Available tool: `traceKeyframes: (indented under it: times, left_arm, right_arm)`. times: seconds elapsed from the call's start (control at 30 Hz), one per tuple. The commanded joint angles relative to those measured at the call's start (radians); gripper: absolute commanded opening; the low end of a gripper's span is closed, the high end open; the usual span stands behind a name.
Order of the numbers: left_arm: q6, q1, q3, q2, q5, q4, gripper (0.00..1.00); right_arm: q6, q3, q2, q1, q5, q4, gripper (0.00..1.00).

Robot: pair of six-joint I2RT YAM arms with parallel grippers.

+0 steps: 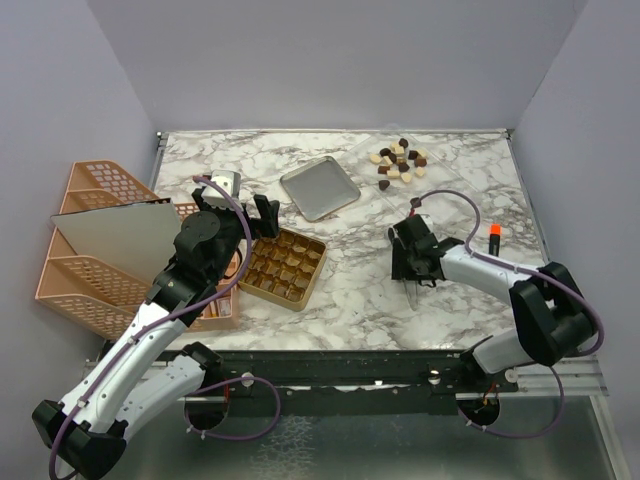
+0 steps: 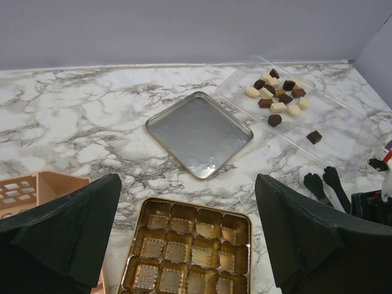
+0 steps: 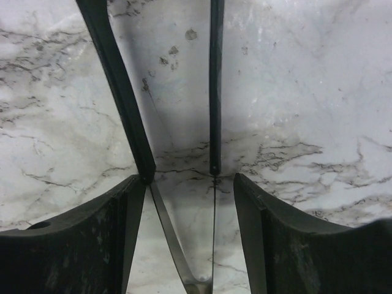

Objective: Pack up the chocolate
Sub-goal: Pick up the clamp from the center of the board.

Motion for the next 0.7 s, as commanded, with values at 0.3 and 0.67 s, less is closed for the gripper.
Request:
traceKeyframes:
  times: [0.3,0.67]
  left_arm:
    - [0.005,0.003,-0.010,-0.018,-0.010,0.002,0.99]
    - [0.002,0.003,-0.010,-0.016,-0.001,0.004,0.99]
  right_arm:
    - [0.012,0.025,0.087,0.036,0.049,0.003,0.53]
    - [0.027,0.004,0.026,0.044,0.017,-0.035,0.58]
